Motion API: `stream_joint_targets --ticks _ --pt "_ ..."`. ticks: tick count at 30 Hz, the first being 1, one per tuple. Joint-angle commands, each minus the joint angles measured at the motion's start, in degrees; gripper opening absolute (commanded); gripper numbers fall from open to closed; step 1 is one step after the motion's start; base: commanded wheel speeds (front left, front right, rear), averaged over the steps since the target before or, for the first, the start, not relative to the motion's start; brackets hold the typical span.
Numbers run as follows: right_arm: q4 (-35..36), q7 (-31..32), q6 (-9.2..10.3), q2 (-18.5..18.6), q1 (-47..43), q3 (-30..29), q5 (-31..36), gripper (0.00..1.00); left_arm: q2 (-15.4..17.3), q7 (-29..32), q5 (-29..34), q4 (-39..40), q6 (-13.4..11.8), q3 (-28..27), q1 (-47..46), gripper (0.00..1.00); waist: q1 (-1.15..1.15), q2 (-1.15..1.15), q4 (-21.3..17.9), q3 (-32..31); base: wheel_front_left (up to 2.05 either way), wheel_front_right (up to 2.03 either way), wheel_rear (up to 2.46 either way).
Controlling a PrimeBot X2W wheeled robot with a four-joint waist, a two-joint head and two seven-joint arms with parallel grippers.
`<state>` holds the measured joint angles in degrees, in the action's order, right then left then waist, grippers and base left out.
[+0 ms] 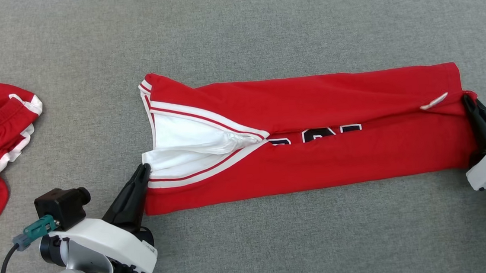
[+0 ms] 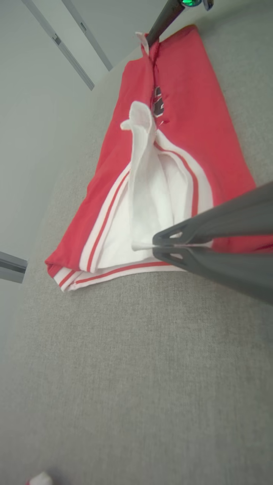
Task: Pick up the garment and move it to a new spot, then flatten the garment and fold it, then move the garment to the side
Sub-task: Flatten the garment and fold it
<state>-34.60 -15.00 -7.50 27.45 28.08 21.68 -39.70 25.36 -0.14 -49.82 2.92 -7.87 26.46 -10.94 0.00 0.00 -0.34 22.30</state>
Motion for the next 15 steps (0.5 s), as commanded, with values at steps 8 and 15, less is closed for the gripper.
stream_joint_targets --ticks 8,15 --pt "-6.2 -0.32 0.02 1.57 -0.19 -1.19 -3.16 1.0 -0.98 -0.22 -0.77 -2.49 -1.52 0.14 1.53 0.08 0.0 0.0 -0.12 -2.22 0.0 0.0 0.0" --pt "-0.73 -0.25 0.02 -1.38 -1.88 -8.69 4.56 1.0 -1.7 -3.19 0.97 -3.28 -5.46 -1.05 3.4 1.0 0.0 0.0 -0.81 -5.17 0.0 0.0 0.0"
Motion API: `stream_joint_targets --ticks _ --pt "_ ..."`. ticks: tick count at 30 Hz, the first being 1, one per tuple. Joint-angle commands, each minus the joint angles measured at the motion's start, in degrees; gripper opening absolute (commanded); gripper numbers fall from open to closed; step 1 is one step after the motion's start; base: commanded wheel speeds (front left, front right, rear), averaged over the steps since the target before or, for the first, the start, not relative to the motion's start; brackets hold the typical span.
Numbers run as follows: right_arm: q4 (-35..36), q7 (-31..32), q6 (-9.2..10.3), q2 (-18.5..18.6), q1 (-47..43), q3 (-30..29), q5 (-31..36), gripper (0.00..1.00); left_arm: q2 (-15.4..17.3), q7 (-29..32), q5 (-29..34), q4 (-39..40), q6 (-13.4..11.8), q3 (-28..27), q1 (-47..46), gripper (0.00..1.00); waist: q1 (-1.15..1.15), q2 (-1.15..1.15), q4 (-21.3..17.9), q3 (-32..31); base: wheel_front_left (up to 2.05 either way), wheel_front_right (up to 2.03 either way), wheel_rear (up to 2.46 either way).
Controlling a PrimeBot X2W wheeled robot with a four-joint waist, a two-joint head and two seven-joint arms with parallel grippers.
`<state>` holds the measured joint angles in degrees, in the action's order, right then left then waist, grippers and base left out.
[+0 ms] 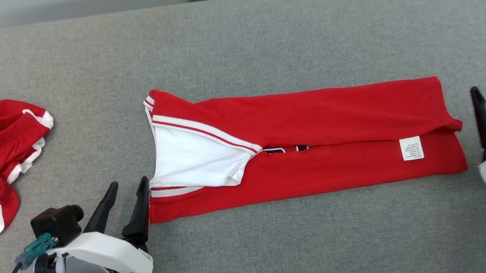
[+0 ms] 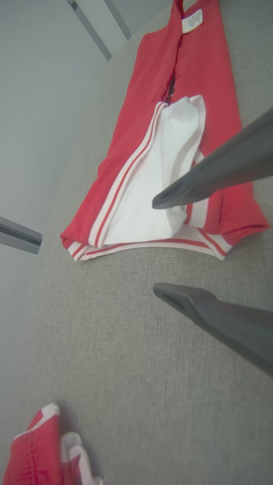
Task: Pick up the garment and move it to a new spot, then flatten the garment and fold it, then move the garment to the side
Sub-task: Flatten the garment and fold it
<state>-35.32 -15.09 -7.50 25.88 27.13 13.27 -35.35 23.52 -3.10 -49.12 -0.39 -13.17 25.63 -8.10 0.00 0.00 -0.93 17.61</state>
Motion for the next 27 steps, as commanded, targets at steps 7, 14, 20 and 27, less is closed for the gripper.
stream_joint_targets --ticks 7,14,20,27 --pt "11.27 -0.11 0.02 -6.5 -5.44 -3.29 7.94 1.0 -0.72 -7.37 3.91 0.15 -3.16 -1.77 1.81 1.0 0.0 0.0 -0.47 -3.74 0.0 0.0 0.0" --pt "18.37 -0.12 0.02 -11.58 -10.2 -2.99 13.31 1.0 -3.64 -11.8 10.36 0.2 -4.5 -3.4 2.75 1.0 0.0 0.0 -0.3 -7.34 0.0 0.0 0.0" --pt "21.75 -0.11 0.02 -15.17 -15.25 -3.47 16.86 1.0 -7.69 -12.11 17.69 1.35 -3.6 -5.67 6.11 1.0 0.0 0.0 -0.02 -10.73 0.0 0.0 0.0" --pt "24.79 -0.11 0.02 -18.13 -22.89 -5.53 19.05 1.0 -12.71 -12.13 24.82 1.36 -0.59 -9.64 11.84 1.0 0.0 0.0 0.41 -14.04 0.0 0.0 0.0"
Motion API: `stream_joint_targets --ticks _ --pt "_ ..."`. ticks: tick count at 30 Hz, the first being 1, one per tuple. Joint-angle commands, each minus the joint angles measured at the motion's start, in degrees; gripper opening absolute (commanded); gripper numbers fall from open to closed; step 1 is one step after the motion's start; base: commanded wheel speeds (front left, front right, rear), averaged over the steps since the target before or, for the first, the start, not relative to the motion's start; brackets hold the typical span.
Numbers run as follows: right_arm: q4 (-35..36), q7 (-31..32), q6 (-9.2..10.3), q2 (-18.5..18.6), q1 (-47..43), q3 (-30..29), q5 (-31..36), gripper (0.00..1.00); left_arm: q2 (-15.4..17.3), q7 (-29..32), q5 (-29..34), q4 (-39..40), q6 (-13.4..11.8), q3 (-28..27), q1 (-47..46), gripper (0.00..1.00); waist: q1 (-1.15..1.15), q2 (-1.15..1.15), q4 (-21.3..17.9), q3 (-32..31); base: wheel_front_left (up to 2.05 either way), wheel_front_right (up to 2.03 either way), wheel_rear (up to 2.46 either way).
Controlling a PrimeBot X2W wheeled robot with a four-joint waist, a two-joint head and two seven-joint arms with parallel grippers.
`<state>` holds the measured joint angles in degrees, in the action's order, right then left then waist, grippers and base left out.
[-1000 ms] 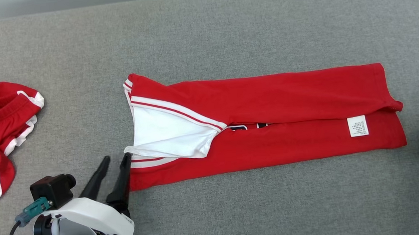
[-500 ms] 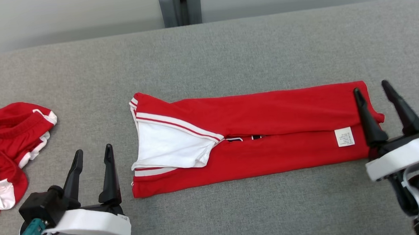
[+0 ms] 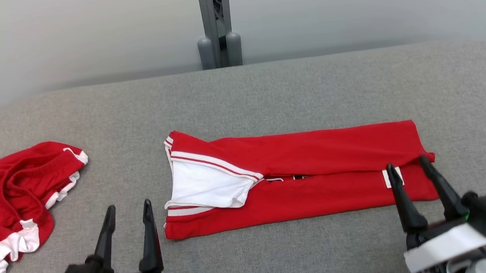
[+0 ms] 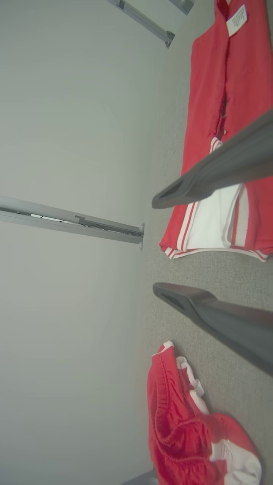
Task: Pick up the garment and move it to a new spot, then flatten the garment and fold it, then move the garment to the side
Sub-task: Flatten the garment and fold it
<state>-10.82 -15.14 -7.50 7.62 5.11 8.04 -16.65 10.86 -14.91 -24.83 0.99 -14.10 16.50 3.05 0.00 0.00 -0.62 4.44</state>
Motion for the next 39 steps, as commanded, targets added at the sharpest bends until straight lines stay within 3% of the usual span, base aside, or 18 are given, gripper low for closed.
stream_joint_targets --ticks 1,10,19,39 --pt "0.51 -0.05 0.02 -0.09 -2.01 -0.63 0.74 1.0 -0.74 -0.32 1.34 -0.12 0.96 -1.08 1.7 1.0 0.0 0.0 0.13 -1.48 0.0 0.0 0.0" --pt "1.48 -0.05 0.02 -1.3 -8.51 -2.46 1.28 1.0 -5.06 -0.32 6.66 -0.88 5.37 -6.1 7.56 1.0 0.0 0.0 -0.28 -5.15 0.0 0.0 0.0" --pt "1.73 -0.05 0.02 -1.13 -10.14 -3.15 1.37 1.0 -7.24 -0.32 10.27 -1.23 8.56 -8.95 9.49 1.0 0.0 0.0 -0.88 -5.96 0.0 0.0 0.0" --pt "1.0 -0.05 0.02 -1.61 -9.3 -2.51 0.96 1.0 -7.87 -0.32 11.31 -2.08 9.53 -9.39 8.95 1.0 0.0 0.0 -0.01 -5.58 0.0 0.0 0.0"
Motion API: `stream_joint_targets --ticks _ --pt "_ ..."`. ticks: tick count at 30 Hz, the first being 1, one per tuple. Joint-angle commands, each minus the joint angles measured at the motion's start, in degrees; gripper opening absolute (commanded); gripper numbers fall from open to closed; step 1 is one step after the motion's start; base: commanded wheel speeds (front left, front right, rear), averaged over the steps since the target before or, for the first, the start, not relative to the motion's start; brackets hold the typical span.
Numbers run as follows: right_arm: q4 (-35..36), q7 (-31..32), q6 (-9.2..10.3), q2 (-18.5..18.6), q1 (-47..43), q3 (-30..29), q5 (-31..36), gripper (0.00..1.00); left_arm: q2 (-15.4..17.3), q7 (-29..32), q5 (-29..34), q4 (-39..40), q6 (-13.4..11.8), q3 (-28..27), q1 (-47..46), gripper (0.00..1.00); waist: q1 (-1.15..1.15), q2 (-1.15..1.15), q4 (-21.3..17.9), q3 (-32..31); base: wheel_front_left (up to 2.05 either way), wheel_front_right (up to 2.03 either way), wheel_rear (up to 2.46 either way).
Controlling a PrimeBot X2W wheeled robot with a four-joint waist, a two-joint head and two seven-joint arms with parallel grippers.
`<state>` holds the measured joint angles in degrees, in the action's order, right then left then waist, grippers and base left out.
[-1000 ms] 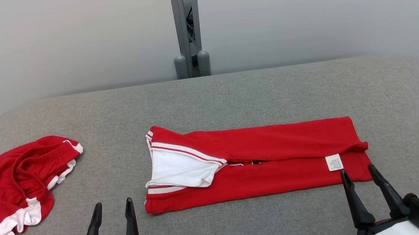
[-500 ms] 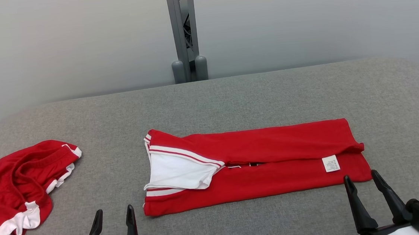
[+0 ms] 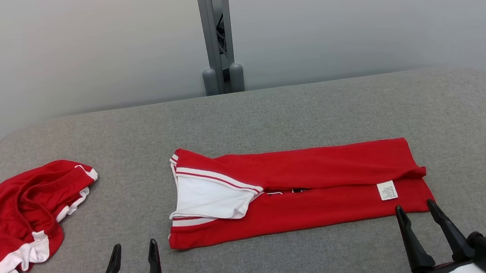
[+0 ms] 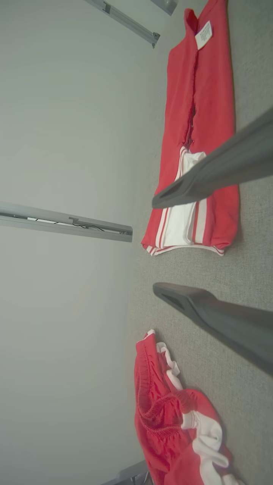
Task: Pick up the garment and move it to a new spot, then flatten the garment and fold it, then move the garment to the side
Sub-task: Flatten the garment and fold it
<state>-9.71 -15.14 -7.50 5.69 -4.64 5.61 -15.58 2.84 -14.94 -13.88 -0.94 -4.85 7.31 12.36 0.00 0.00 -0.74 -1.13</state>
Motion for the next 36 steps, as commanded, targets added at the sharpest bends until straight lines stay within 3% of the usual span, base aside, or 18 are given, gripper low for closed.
stream_joint_targets --ticks 1,8,15,28,36 --pt "-0.18 -0.05 0.02 0.32 0.46 -0.12 -0.06 1.0 0.15 -0.3 0.4 -0.25 0.16 -0.29 -0.39 1.0 0.0 0.0 0.17 -0.02 0.0 0.0 0.0" --pt "-4.57 -0.05 0.02 0.25 3.18 -0.3 -2.05 1.0 0.14 -0.27 0.33 -0.57 -0.69 -0.04 -0.6 1.0 0.0 0.0 -0.12 0.43 0.0 0.0 0.0" --pt "-23.74 -0.05 0.01 0.78 16.61 -5.1 -4.52 1.0 0.17 -0.26 2.1 -1.26 0.85 1.51 -2.67 1.0 0.0 0.0 0.38 2.75 0.0 0.0 0.0" --pt "-48.37 -0.05 0.01 3.04 36.71 -14.3 1.43 1.0 0.16 -0.27 3.65 -1.52 2.75 3.28 -7.21 1.0 0.0 0.0 2.3 10.15 0.0 0.0 0.0" --pt "-54.64 -0.05 0.01 1.82 37.23 -17.99 5.67 1.0 0.16 -0.27 3.96 -1.88 3.21 3.05 -8.6 1.0 0.0 0.0 2.94 11.4 0.0 0.0 0.0"
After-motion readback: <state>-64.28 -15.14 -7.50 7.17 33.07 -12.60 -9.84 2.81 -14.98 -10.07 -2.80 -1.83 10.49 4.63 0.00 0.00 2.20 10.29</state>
